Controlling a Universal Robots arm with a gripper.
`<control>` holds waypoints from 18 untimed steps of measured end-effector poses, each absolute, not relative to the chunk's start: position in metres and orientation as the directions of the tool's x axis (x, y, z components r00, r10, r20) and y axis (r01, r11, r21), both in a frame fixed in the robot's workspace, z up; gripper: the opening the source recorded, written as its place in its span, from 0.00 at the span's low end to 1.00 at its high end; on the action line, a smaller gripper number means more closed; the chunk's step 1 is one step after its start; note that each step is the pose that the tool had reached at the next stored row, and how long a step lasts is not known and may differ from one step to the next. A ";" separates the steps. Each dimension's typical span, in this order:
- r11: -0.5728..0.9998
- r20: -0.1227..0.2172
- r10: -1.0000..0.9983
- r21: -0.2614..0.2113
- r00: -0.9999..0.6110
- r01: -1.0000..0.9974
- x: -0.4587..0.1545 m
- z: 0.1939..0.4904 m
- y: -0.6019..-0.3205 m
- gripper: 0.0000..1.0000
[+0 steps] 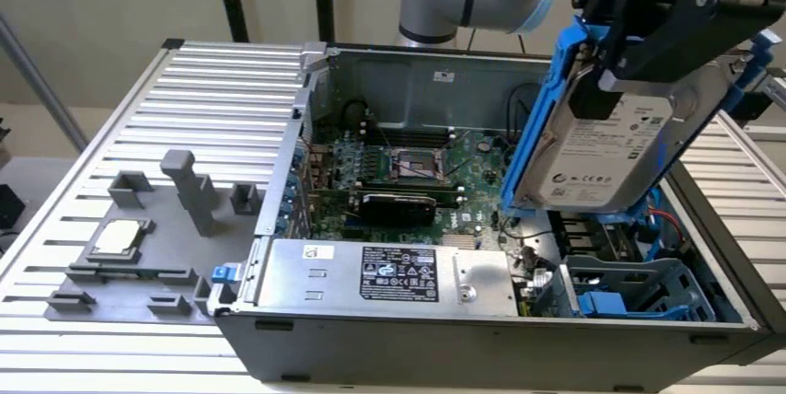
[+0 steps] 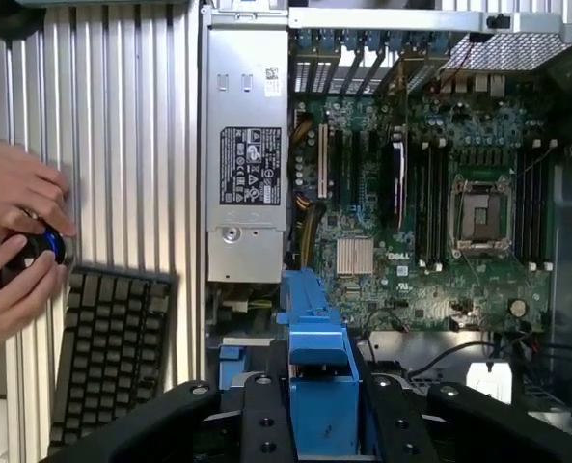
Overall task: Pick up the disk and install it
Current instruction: 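Pick up the disk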
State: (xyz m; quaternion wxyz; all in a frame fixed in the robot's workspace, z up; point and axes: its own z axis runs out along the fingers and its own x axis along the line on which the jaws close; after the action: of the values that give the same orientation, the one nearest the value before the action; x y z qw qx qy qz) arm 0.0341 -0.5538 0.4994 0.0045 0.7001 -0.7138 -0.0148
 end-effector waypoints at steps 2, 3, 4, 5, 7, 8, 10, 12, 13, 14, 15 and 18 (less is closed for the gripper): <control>0.019 -0.014 -1.000 0.027 -0.020 -0.999 0.041 0.499 -0.557 0.00; 0.019 -0.014 -1.000 0.027 -0.020 -0.999 0.044 0.499 -0.559 0.00; 0.019 -0.014 -1.000 0.027 -0.020 -0.999 0.048 0.498 -0.561 0.00; 0.019 -0.014 -1.000 0.027 -0.020 -0.999 0.051 0.498 -0.562 0.00; 0.019 -0.014 -1.000 0.027 -0.020 -0.999 0.058 0.497 -0.566 0.00; 0.019 -0.014 -1.000 0.027 -0.020 -0.999 0.062 0.497 -0.568 0.00; 0.019 -0.014 -1.000 0.027 -0.020 -0.999 0.068 0.496 -0.572 0.00; 0.019 -0.014 -1.000 0.027 -0.020 -0.999 0.074 0.495 -0.576 0.00; 0.019 -0.014 -1.000 0.027 -0.020 -0.999 0.077 0.494 -0.577 0.00; 0.019 -0.014 -1.000 0.027 -0.020 -0.999 0.081 0.493 -0.579 0.00; 0.019 -0.014 -1.000 0.027 -0.020 -0.999 0.084 0.493 -0.580 0.00; 0.019 -0.014 -1.000 0.027 -0.020 -0.999 0.094 0.490 -0.584 0.00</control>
State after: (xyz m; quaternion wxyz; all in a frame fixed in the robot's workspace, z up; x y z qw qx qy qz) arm 0.0942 -0.5841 0.4895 0.0045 0.7001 -0.7139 -0.0148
